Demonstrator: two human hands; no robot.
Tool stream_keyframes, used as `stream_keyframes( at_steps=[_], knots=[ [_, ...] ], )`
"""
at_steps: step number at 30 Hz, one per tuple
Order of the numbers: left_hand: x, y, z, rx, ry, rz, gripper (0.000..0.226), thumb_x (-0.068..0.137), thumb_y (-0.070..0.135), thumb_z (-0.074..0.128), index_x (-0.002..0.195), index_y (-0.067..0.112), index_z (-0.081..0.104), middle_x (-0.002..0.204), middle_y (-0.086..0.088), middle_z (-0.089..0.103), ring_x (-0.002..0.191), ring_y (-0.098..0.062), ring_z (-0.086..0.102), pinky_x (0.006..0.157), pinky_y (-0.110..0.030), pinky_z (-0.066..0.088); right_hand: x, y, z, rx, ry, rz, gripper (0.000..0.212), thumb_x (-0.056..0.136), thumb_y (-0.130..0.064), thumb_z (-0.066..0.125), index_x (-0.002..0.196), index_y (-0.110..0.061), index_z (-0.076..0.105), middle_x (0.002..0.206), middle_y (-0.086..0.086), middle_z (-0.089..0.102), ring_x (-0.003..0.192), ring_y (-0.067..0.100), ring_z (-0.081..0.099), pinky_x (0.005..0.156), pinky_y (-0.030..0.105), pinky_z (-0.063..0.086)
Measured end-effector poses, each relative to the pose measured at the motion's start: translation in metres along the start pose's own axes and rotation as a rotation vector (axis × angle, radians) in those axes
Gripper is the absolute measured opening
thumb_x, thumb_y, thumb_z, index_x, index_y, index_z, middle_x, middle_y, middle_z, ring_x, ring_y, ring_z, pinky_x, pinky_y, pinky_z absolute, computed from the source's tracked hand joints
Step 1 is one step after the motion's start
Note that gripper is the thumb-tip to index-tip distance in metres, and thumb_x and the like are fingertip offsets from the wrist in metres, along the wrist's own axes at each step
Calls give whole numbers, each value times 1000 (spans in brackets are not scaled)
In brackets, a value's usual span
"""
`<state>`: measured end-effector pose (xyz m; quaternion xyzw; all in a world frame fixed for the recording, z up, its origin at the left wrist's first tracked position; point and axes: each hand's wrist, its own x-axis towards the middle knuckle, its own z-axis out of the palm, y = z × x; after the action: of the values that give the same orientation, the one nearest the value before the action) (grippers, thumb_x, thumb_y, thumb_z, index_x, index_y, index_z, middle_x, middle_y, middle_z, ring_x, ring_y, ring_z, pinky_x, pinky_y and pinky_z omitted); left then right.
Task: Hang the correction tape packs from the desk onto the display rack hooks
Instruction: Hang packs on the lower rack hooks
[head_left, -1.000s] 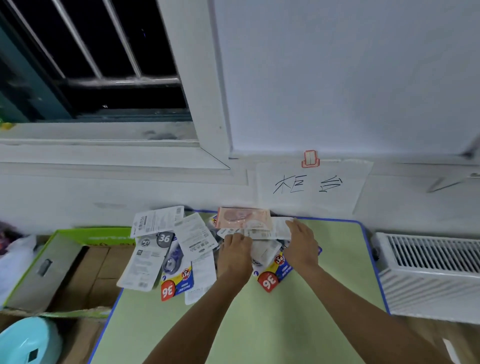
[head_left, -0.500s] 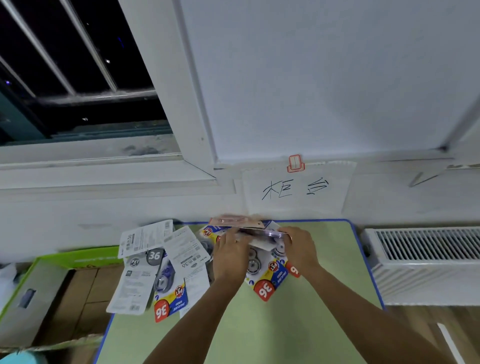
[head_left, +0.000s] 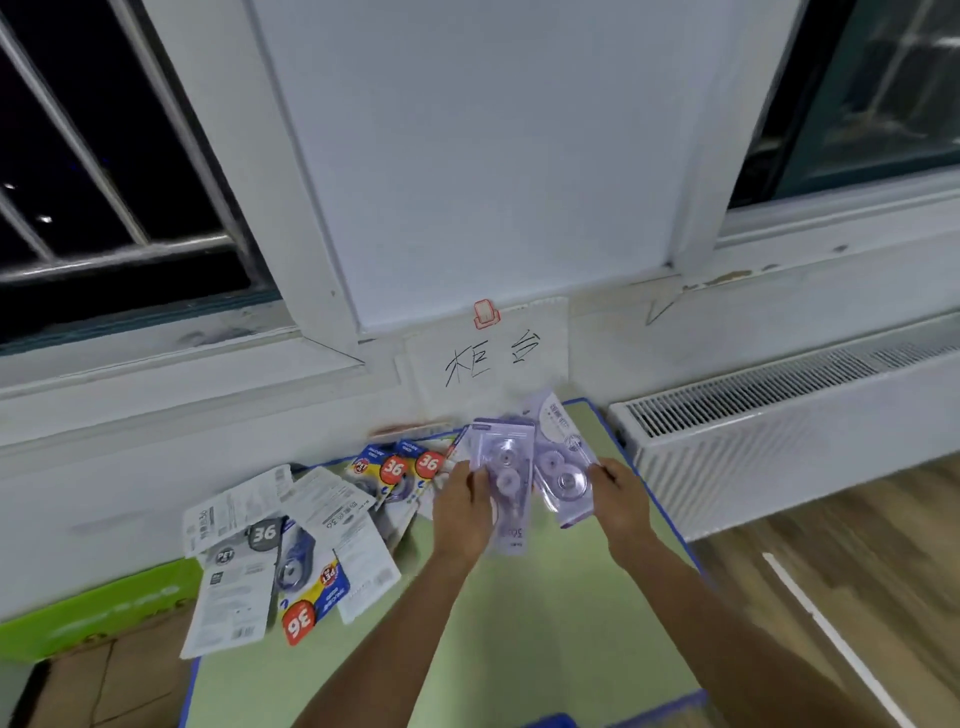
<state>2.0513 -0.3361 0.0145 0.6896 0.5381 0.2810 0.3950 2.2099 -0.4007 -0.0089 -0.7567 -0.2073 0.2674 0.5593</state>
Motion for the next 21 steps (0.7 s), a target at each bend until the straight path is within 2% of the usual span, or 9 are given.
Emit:
stream_keyframes(
  at_steps=[3,6,8,10,13,15,17,19,21],
  knots=[
    [-28,4,16,-162,-81,-89,23,101,20,42,81,10,50,82,-10,57,88,-30,56,70,-35,34,-33,12,-35,83,48,51,36,90,-5,52,57,-12,37,54,-2,29,54,14,24,53,28,20],
    [-57,14,35,-279,-168,-172,33,101,24,44,113,-4,56,116,-26,58,111,-35,55,90,-42,42,-64,21,-74,138,89,73,34,92,-13,57,65,1,41,62,10,32,58,16,28,54,26,22],
    [-77,25,47,-340,-212,-193,34,101,25,46,117,-3,55,120,-25,57,114,-35,55,96,-44,44,-82,30,-101,202,120,101,37,93,-19,59,73,10,47,67,13,41,64,19,38,58,31,31],
    [-94,36,59,-357,-255,-159,22,100,24,46,103,5,57,111,-16,61,105,-31,58,89,-40,47,-99,35,-127,287,138,140,36,92,-23,61,87,12,57,74,18,52,70,24,49,63,36,40],
    [-120,57,79,-395,-334,-138,20,100,20,47,86,9,54,91,-17,59,80,-24,55,72,-33,40,-123,41,-167,372,180,135,31,88,-20,67,90,10,63,75,24,60,69,29,56,57,34,48],
    [-139,73,92,-429,-418,-144,20,98,15,47,80,7,49,79,-18,50,67,-21,45,62,-33,35,-139,43,-195,401,222,131,28,83,-15,71,93,10,64,85,32,64,71,35,61,64,49,54],
    [-160,91,105,-440,-492,-148,21,96,12,48,76,10,41,72,-15,39,60,-19,33,55,-32,26,-154,46,-223,430,269,128,25,80,-11,72,93,9,65,89,34,65,72,39,64,64,58,55],
    [-183,109,120,-474,-555,-132,17,96,8,47,78,9,44,73,-14,42,63,-19,36,54,-32,27,-172,51,-252,480,343,119,13,81,-9,70,88,3,69,84,28,67,66,36,66,57,54,56],
    [-211,126,136,-511,-620,-111,16,96,5,47,80,7,48,76,-16,47,67,-22,43,57,-34,32,-192,60,-283,529,441,131,15,84,-9,69,92,4,67,77,18,70,60,27,68,48,38,55]
  ],
)
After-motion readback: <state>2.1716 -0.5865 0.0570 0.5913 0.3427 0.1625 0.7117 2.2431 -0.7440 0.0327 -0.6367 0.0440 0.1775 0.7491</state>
